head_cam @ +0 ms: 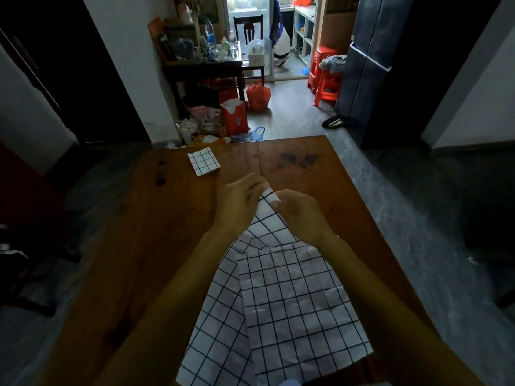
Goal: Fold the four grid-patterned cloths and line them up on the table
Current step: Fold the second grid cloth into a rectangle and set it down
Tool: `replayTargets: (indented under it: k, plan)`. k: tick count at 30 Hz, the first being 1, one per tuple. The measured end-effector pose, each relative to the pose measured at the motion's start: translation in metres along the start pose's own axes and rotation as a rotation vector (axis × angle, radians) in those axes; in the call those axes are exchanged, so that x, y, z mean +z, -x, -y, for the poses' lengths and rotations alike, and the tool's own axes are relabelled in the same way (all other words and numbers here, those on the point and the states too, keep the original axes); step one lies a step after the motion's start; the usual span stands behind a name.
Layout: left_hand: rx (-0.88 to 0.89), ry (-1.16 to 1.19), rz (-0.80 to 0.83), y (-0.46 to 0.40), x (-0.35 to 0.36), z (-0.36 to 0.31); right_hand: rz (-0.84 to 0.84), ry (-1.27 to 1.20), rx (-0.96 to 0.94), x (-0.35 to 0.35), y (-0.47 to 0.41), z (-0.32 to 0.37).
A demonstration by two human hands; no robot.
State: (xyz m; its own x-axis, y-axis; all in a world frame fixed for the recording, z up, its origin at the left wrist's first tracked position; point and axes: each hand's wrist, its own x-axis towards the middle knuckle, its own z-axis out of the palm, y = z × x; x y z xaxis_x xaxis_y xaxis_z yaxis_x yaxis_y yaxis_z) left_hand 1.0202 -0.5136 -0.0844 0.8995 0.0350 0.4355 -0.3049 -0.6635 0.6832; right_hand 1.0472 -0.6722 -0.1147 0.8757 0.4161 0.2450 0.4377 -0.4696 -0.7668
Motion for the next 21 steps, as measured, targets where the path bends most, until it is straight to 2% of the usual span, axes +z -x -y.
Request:
replayTargets:
  k: [2, 5, 10, 17, 21]
  plan:
    - [0.001, 0.045, -0.031, 0.003, -0.003, -0.001, -0.074, -0.073, -0.01, 0.003, -0.002, 0.003]
    - [-0.126, 0.125, -0.09, 0.01, -0.015, 0.005, -0.162, -0.251, 0.054, -0.001, 0.0, 0.004]
    - [-0.269, 0.255, -0.146, 0.027, -0.026, 0.014, -0.209, -0.499, 0.161, -0.005, 0.013, 0.005]
    - [-0.27, 0.322, -0.235, 0.034, -0.03, 0.005, -0.179, -0.594, 0.184, 0.0, 0.021, 0.021]
    - [-0.247, 0.302, -0.244, 0.036, -0.032, 0.005, -0.191, -0.548, 0.172, 0.001, 0.02, 0.03]
